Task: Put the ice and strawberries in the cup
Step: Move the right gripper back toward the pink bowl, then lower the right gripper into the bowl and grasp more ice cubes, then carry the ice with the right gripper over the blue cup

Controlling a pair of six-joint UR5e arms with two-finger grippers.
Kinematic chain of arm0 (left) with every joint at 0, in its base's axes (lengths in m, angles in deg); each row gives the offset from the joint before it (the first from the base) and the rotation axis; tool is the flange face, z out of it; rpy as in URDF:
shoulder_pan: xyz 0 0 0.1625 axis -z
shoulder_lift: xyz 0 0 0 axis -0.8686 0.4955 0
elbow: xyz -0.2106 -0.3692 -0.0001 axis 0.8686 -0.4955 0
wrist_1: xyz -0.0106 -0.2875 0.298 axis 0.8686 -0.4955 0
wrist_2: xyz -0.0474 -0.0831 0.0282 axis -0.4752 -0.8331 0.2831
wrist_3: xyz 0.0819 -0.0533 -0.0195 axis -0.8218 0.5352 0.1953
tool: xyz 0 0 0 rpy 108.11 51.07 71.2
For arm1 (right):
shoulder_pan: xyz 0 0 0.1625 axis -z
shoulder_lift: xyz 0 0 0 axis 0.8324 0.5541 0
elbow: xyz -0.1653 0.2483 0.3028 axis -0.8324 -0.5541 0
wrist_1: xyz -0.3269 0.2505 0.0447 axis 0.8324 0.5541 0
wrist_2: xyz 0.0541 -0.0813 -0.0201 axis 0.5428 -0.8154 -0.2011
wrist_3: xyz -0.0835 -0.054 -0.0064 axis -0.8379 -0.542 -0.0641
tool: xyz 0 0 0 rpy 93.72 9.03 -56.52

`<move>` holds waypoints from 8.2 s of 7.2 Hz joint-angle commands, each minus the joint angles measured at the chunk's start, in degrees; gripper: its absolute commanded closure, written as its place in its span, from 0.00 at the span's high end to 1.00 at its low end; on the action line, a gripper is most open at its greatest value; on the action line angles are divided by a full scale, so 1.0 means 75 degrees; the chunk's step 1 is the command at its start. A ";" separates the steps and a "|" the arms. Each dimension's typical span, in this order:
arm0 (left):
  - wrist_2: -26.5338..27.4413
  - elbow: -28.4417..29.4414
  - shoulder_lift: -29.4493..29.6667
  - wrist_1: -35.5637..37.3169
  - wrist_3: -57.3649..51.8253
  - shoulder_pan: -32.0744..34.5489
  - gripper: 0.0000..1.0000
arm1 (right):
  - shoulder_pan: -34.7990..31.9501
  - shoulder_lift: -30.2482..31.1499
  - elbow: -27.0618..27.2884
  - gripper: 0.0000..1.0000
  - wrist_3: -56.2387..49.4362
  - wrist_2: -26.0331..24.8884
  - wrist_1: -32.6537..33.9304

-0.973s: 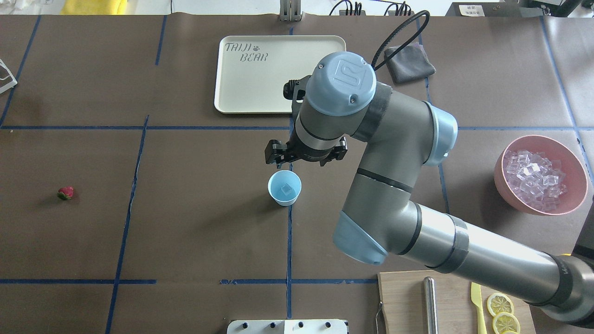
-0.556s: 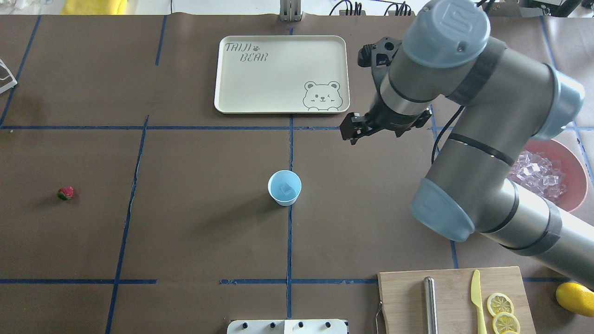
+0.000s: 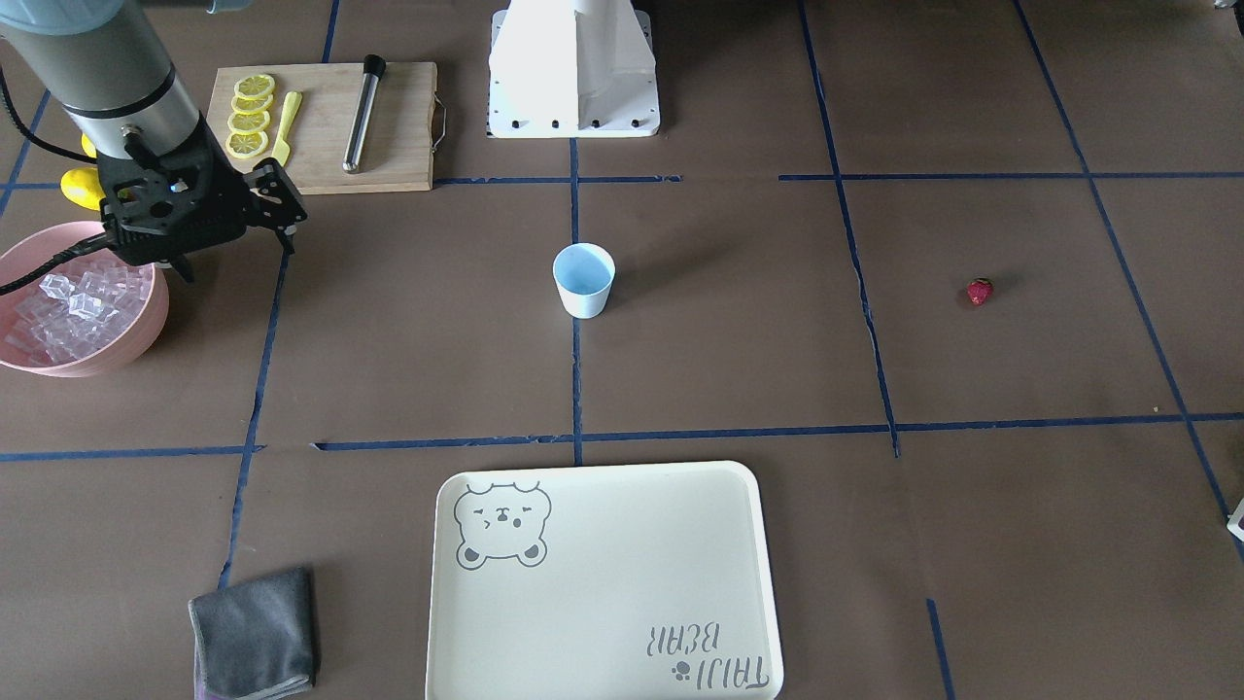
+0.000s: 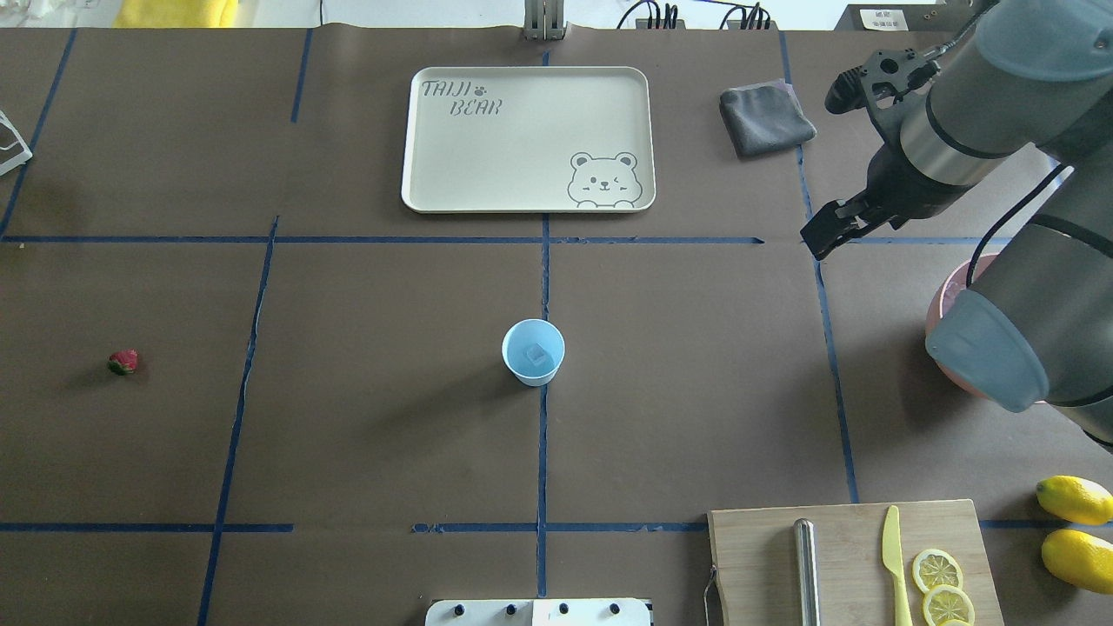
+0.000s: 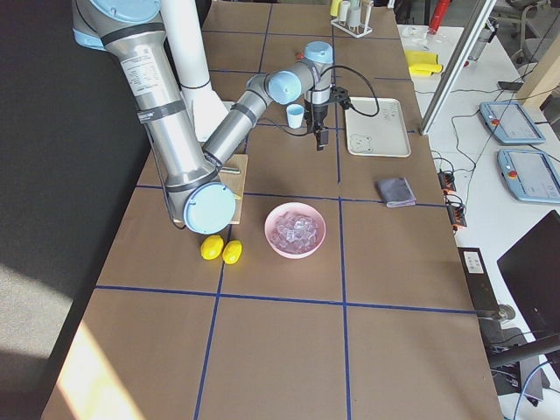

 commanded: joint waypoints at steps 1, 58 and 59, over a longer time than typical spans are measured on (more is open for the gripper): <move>0.0000 -0.0035 -0.0004 0.0003 0.0020 0.0000 1.00 | -0.0477 0.1297 0.0017 1.00 -0.0742 0.0437 -0.1215; 0.0000 -0.0152 -0.0028 0.0003 0.0079 0.0000 1.00 | 0.2989 -0.3325 -0.3311 0.05 0.5150 -0.0791 -0.2875; 0.0000 -0.0153 -0.0028 0.0003 0.0079 0.0000 1.00 | 0.3001 -0.3313 -0.3311 0.18 0.5161 -0.0791 -0.2863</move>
